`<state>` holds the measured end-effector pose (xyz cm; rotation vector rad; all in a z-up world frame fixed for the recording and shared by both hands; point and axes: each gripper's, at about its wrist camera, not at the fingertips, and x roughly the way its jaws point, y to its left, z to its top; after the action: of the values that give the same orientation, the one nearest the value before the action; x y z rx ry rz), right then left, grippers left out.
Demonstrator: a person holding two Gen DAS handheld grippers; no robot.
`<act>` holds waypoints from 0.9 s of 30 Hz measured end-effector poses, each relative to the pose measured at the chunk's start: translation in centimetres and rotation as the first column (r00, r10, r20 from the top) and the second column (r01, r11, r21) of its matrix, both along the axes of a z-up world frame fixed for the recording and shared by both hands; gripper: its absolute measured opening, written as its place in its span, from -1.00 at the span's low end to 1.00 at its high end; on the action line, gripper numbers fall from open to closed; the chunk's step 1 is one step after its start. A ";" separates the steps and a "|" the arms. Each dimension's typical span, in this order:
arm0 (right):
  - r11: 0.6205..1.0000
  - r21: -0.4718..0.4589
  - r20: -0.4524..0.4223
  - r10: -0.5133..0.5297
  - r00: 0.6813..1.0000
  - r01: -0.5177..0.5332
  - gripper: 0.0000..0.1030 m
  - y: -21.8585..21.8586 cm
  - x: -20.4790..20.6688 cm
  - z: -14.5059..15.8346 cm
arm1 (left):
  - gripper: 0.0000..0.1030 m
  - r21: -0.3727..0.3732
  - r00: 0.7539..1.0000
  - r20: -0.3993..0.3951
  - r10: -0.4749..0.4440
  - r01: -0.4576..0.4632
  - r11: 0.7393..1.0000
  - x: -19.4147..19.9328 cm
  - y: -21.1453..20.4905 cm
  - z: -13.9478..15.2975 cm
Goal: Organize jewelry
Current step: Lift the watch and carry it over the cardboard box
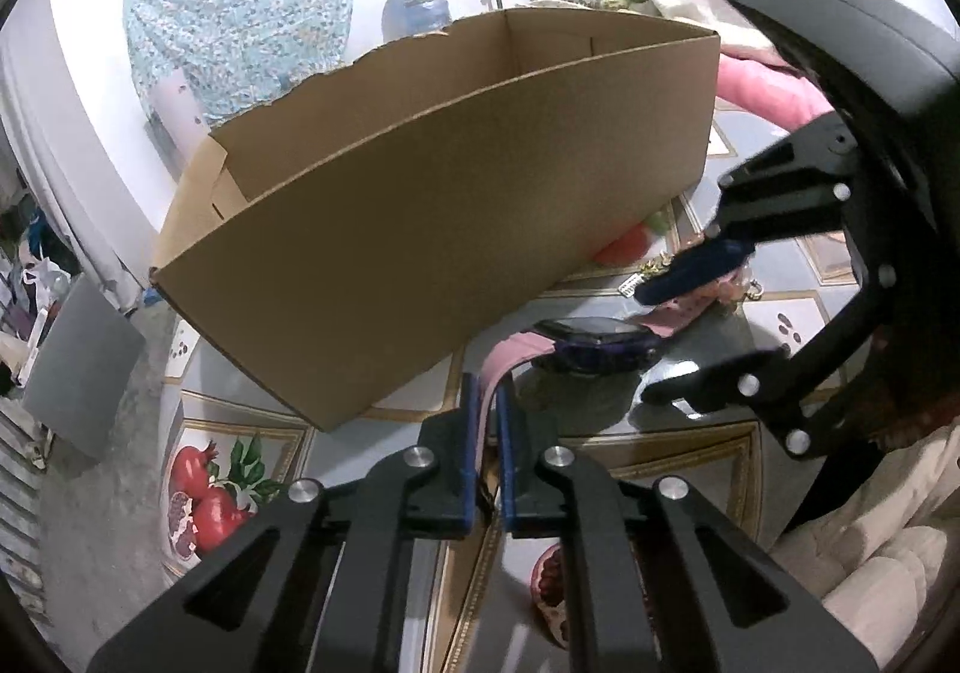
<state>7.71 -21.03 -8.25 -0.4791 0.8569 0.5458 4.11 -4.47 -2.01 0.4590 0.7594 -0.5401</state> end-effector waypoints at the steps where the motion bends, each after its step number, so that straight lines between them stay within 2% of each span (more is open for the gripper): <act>1: 1.000 -0.018 0.022 -0.016 1.000 0.016 -0.55 -0.1 -0.3 0.0 | -0.89 0.001 1.000 0.003 0.000 0.000 1.000 0.1 0.1 0.0; 3: 0.998 -0.046 0.060 -0.038 0.997 0.041 -0.69 -0.1 -0.8 0.1 | -0.90 0.003 1.000 0.013 0.002 -0.002 1.000 -0.3 0.2 0.1; 4: 0.996 -0.064 0.083 -0.059 0.995 0.064 -0.85 -0.3 -1.0 0.2 | -0.91 0.003 1.000 0.018 0.003 -0.003 1.000 -0.5 0.2 0.2; 7: 0.994 -0.027 0.126 -0.097 0.987 0.101 -0.95 -1.0 -1.6 1.4 | -0.92 -0.003 0.999 0.047 -0.001 0.001 1.000 -1.2 0.2 1.0; 13: 0.988 0.058 0.243 -0.154 0.958 0.144 -0.97 -2.4 -3.4 5.1 | -0.93 -0.035 0.990 0.144 -0.003 0.008 0.999 -2.7 0.2 4.7; 21: 0.980 0.141 0.435 -0.187 0.881 0.139 -0.98 -2.0 -5.0 10.5 | -0.93 -0.075 0.941 0.338 0.010 0.016 0.997 -4.0 0.5 10.8; 25: 0.980 0.150 0.507 -0.190 0.841 0.131 -0.98 -2.1 -5.3 12.5 | -0.93 -0.107 0.919 0.392 0.026 0.018 0.994 -3.9 0.5 13.1; 27: 0.982 0.141 0.526 -0.181 0.831 0.125 -0.98 -3.0 -4.7 12.7 | -0.93 -0.128 0.914 0.404 0.035 0.019 0.992 -3.6 0.7 14.0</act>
<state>3.03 -23.98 4.43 -0.4348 0.3183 0.2775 0.52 -3.74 11.94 0.4292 0.3240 -0.4624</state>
